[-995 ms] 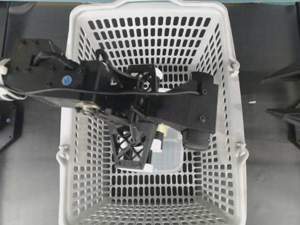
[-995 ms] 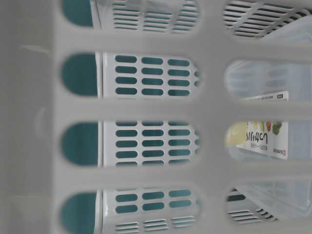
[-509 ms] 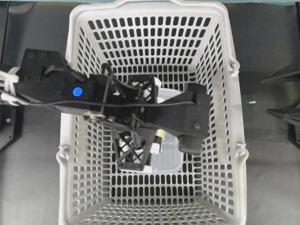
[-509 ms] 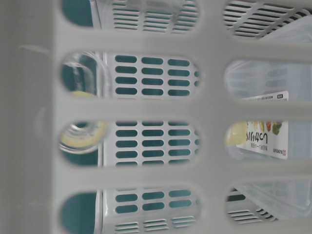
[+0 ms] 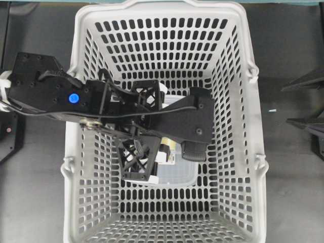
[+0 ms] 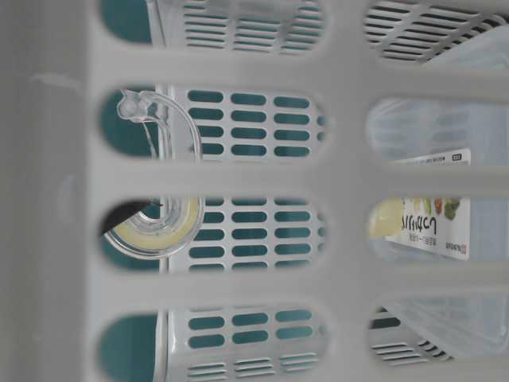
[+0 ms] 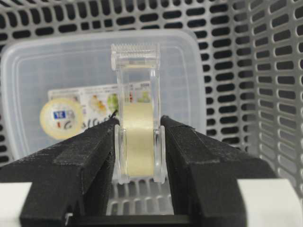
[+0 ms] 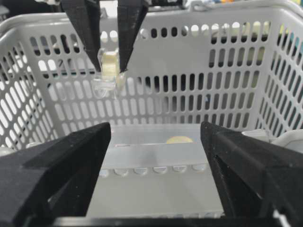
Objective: Pick up the tape dispenser from the shopping basket with the left arm.
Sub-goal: 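Lift the tape dispenser upward with the left gripper inside the basket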
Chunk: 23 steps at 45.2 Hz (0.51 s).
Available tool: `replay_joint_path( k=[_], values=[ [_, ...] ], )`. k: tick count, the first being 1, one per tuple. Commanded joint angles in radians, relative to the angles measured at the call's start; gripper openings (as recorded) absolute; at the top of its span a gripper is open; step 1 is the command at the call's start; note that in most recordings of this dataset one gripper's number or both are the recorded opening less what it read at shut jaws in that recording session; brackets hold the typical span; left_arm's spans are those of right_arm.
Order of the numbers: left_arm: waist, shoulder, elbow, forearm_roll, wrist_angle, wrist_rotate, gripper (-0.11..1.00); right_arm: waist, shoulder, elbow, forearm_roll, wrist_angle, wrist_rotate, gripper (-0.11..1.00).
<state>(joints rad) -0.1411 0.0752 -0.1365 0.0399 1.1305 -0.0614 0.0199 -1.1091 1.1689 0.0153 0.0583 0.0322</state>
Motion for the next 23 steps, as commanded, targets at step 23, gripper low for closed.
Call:
replay_joint_path(
  k=[23],
  values=[
    [-0.006, -0.032, 0.002, 0.005, -0.005, 0.000, 0.29, 0.003, -0.002, 0.003, 0.003, 0.005, 0.002, 0.74]
  ],
)
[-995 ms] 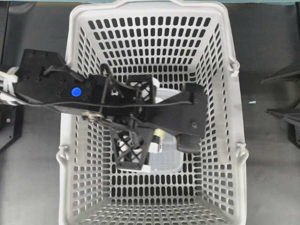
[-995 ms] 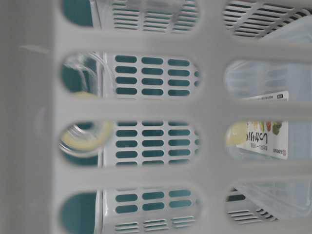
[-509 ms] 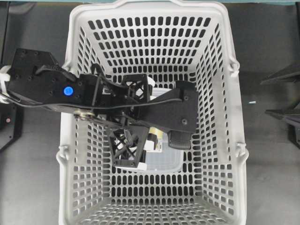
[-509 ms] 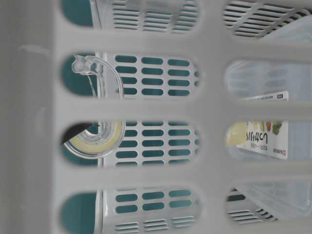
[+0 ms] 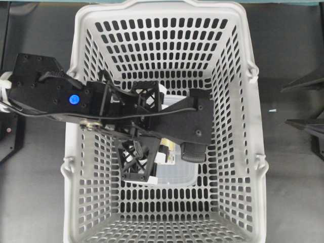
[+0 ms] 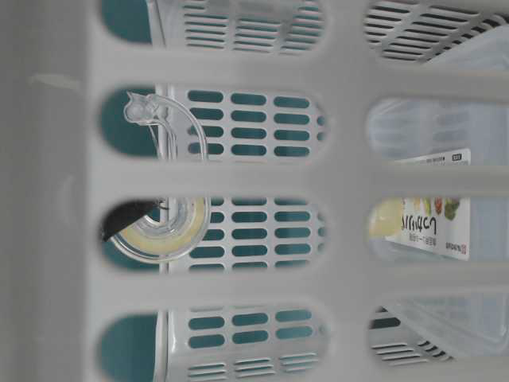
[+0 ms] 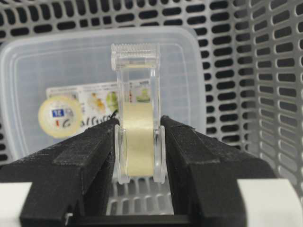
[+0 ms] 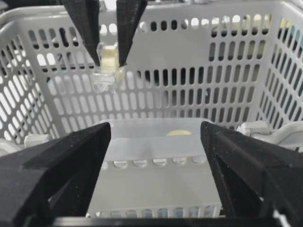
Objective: Pick up the tape dispenser from the shopping basket with the left arm.
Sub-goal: 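Lift the tape dispenser upward with the left gripper inside the basket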
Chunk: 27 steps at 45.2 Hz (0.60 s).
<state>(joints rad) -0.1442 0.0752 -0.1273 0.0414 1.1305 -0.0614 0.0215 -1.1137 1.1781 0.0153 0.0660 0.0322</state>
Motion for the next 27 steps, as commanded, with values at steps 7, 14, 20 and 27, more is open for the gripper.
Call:
replay_joint_path(
  k=[7, 14, 20, 27],
  values=[
    [-0.003, -0.034, -0.008, 0.002, -0.005, -0.002, 0.29, 0.002, 0.002, 0.002, 0.003, 0.002, 0.002, 0.74],
    [-0.005, -0.032, -0.006, 0.002, -0.005, -0.002, 0.29, 0.002, 0.000, 0.008, 0.003, 0.003, 0.002, 0.74],
    [-0.005, -0.032, -0.006, 0.003, -0.005, -0.002, 0.29, 0.002, 0.000, 0.011, 0.003, 0.003, 0.002, 0.74],
    [-0.005, -0.032, -0.005, 0.002, -0.005, 0.000, 0.29, 0.002, 0.000, 0.014, 0.003, 0.003, 0.002, 0.74]
  ],
)
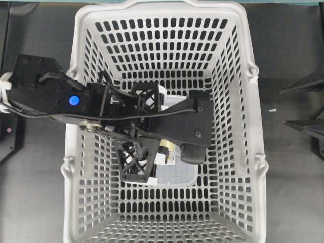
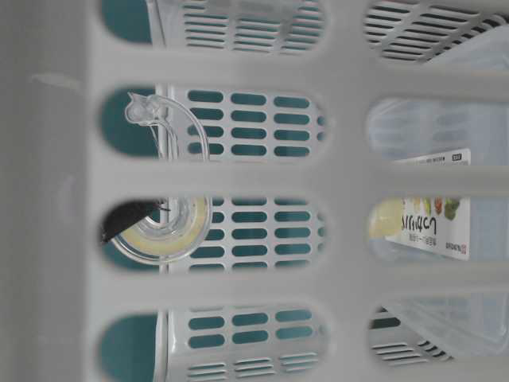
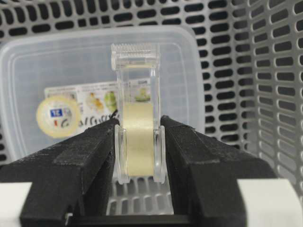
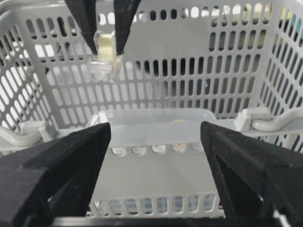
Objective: Pick up the tape dispenser from the shopping basket with the left arm.
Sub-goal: 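Lift the tape dispenser upward with the left gripper inside the basket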
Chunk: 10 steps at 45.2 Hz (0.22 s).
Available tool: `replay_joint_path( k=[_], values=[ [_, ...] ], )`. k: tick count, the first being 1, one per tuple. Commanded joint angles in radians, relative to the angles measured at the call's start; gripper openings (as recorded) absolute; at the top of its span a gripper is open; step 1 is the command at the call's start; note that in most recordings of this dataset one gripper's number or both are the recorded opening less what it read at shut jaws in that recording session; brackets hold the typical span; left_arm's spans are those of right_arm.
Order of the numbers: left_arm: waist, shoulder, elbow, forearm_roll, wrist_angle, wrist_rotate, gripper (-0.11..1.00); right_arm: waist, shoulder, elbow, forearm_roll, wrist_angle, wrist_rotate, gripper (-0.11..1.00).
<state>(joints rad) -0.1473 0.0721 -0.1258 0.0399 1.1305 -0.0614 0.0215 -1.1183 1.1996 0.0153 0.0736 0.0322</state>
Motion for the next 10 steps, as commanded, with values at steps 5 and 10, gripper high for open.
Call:
replay_joint_path(
  k=[5, 10],
  values=[
    [-0.002, -0.029, -0.005, 0.003, -0.006, -0.002, 0.29, 0.002, 0.005, -0.006, 0.003, -0.005, 0.002, 0.74],
    [-0.002, -0.029, -0.003, 0.003, -0.005, -0.002, 0.29, 0.002, 0.005, -0.005, 0.002, -0.006, 0.002, 0.74]
  ],
)
